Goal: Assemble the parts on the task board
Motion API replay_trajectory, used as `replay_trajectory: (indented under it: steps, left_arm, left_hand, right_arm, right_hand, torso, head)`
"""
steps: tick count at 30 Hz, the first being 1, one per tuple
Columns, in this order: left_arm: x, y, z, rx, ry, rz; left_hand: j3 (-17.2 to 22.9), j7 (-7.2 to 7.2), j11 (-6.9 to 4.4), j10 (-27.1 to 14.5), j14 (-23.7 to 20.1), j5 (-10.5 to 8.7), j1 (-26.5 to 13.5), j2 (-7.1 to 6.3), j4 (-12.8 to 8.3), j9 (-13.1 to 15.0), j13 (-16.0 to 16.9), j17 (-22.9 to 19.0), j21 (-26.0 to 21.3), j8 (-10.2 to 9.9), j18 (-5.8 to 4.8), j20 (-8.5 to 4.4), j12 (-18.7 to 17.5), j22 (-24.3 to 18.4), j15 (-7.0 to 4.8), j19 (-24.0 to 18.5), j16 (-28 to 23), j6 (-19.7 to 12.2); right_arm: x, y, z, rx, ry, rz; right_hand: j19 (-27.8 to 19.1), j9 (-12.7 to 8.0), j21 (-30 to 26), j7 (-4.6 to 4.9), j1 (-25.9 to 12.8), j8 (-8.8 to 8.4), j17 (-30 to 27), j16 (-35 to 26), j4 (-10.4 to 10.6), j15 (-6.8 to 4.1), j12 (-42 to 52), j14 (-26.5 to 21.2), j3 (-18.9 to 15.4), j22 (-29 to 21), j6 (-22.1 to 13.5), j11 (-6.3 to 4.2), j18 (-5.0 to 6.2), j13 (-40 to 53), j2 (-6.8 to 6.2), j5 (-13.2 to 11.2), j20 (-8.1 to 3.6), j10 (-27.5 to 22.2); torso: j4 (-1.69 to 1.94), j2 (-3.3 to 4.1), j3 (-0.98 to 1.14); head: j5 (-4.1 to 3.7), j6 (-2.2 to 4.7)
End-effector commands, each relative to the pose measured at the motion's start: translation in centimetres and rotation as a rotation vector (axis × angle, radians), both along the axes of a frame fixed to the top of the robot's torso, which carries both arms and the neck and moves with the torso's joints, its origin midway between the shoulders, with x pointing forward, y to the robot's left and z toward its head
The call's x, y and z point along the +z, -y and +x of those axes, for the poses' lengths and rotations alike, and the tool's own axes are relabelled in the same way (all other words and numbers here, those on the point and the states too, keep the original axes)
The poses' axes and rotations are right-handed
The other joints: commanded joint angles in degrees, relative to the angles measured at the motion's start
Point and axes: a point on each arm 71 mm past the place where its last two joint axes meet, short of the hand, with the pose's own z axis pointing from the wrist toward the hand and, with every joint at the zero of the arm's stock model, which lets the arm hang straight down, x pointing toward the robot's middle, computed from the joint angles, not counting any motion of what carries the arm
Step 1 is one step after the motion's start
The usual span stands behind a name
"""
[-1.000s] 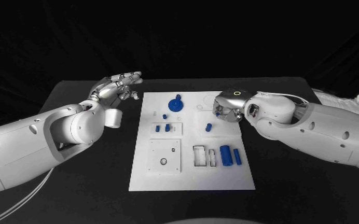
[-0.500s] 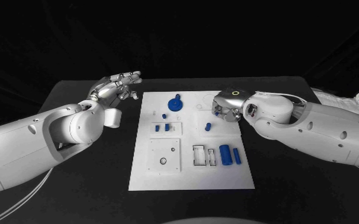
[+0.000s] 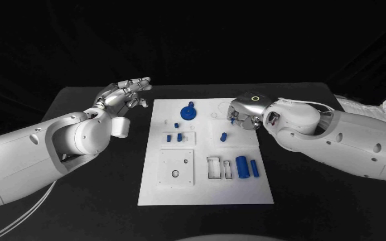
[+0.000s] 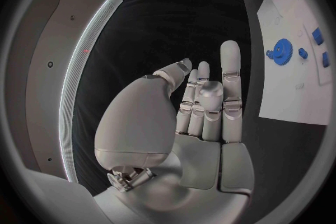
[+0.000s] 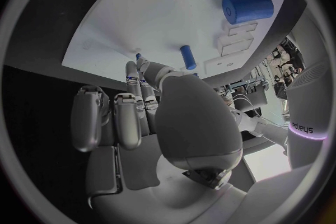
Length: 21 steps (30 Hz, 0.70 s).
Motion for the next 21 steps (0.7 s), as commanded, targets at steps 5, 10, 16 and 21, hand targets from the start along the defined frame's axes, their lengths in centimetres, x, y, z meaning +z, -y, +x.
replay_trajectory:
  steps: [5, 10, 16, 21]
  left_arm:
    - [0.0, 0.2, 0.0, -0.015, -0.001, -0.011]
    - [0.0, 0.3, 0.0, -0.018, -0.001, -0.013]
    - [0.0, 0.6, -0.1, -0.028, -0.002, -0.017]
    - [0.0, 0.9, -0.1, -0.037, -0.002, -0.02]
  left_hand:
    - [-0.1, 0.09, 0.06, -0.7, -0.5, 0.11, 0.6, 0.02, -0.3, -0.1, 0.1, -0.3, -0.3, 0.2, 0.53, 0.19, 0.5, -0.1, 0.18, -0.3, -0.4, -0.6]
    - [-0.1, 0.12, 0.09, -0.8, -0.5, 0.11, 0.6, 0.02, -0.3, -0.1, 0.1, -0.3, -0.4, 0.2, 0.53, 0.21, 0.5, -0.1, 0.21, -0.3, -0.4, -0.7]
    - [-0.1, 0.14, 0.12, -0.9, -0.6, 0.11, 0.6, 0.03, -0.4, -0.1, 0.1, -0.4, -0.4, 0.2, 0.53, 0.22, 0.6, -0.1, 0.23, -0.3, -0.5, -0.7]
    - [-0.1, 0.14, 0.12, -0.9, -0.6, 0.11, 0.6, 0.03, -0.4, -0.1, 0.1, -0.4, -0.4, 0.2, 0.53, 0.22, 0.6, -0.1, 0.23, -0.3, -0.5, -0.7]
  right_arm:
    - [1.6, -0.4, -0.9, 0.012, 0.036, 0.056]
    - [2.7, -2.0, -2.1, 0.064, 0.042, 0.111]
    - [3.3, -5.0, -3.8, 0.152, 0.024, 0.173]
    - [2.5, -7.7, -5.1, 0.222, -0.019, 0.204]
  right_hand:
    - [0.2, 0.1, 0.3, 0.05, -0.7, 0.22, 2.1, 0.4, -0.2, -0.21, -0.1, 3.9, 0.3, 0.2, 0.6, -0.45, 0.26, 0.0, -0.45, 0.1, -0.17, 1.1]
    - [0.2, 0.2, 0.3, 0.1, -0.8, 0.22, 2.1, 0.4, -0.3, -0.2, -0.1, 3.9, 0.3, 0.2, 0.6, -0.42, 0.25, 0.0, -0.58, 0.1, -0.16, 1.2]
    - [0.2, 0.2, 0.3, 0.12, -0.8, 0.22, 2.2, 0.4, -0.3, -0.21, -0.1, 3.9, 0.4, 0.2, 0.6, -0.42, 0.25, -0.1, -0.62, 0.1, -0.15, 1.2]
    - [0.2, 0.2, 0.3, 0.15, -0.8, 0.21, 2.2, 0.4, -0.4, -0.22, -0.1, 3.9, 0.4, 0.2, 0.6, -0.41, 0.26, -0.1, -0.65, 0.1, -0.15, 1.2]
  torso:
    - [-0.03, 0.03, -0.02]
    - [-0.07, 0.0, -0.01]
    - [0.08, 0.04, -0.08]
    - [0.08, 0.04, -0.12]
  head:
    - [0.16, 0.04]
    - [0.81, -0.1]
    - [2.11, -0.29]
    - [3.71, -0.8]
